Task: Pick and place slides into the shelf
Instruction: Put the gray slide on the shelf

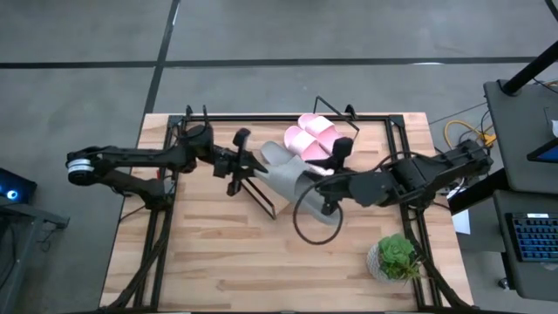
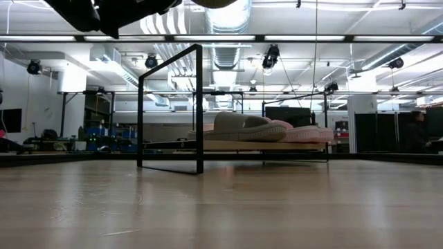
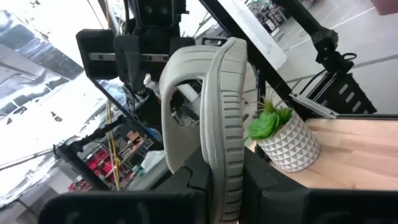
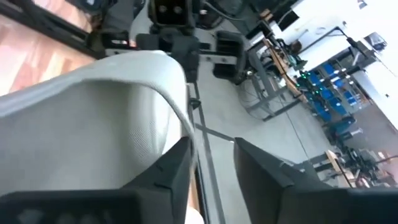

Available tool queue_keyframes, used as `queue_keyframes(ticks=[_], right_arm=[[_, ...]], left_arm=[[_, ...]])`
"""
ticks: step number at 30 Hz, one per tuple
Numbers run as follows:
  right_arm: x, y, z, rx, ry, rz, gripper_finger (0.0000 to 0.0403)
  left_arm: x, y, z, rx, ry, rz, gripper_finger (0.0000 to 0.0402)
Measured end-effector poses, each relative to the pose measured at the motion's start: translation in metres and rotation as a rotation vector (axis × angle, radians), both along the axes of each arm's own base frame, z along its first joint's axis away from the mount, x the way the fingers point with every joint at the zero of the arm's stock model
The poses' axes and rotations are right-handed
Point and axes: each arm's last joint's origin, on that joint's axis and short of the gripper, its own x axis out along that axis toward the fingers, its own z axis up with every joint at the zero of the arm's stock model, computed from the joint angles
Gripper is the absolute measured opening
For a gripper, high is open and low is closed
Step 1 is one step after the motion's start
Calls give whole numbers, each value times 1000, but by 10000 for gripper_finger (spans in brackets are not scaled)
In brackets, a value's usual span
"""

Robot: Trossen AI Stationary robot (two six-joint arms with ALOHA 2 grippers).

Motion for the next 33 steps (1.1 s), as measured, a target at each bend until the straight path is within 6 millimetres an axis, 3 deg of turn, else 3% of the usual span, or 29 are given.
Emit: queue_keyframes(ticks=[6, 13, 18, 23, 28, 33], right_arm=[[-13, -5, 12, 8, -45, -18, 156], [-24, -9, 20, 19, -61, -4, 175], [-23, -8, 12, -38, 29, 27, 187], [-20, -6, -2, -83, 145, 26, 225], [-23, -10, -12, -136, 214, -84, 267], [-24, -14, -17, -184, 249, -154, 282]], left_arm=[[-6, 1, -2, -17, 73, 102, 13], [-13, 6, -1, -49, 123, 336, 12], [-15, 7, 0, -18, 124, 421, 12], [-15, 9, -1, -16, 138, 494, 12], [-15, 9, -1, -6, 138, 499, 12], [-14, 8, 1, 0, 131, 493, 12]])
